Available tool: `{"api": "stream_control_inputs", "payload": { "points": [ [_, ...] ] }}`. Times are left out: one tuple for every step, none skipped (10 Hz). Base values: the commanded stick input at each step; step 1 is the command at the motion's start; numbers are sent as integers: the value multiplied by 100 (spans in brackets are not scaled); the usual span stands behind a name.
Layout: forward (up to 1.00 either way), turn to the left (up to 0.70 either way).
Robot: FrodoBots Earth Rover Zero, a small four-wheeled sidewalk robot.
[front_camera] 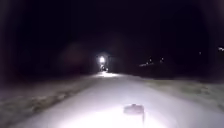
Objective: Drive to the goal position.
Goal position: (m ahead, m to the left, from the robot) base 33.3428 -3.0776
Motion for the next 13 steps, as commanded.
{"api": "stream_control_inputs", "payload": {
  "points": [
    [70, 0],
    [70, 0],
    [70, 0],
    [70, 0],
    [70, 0],
    [70, 0],
    [70, 0],
    [70, 0],
    [70, 0],
    [70, 0],
    [70, 2],
    [70, 13],
    [70, 14]
  ]
}}
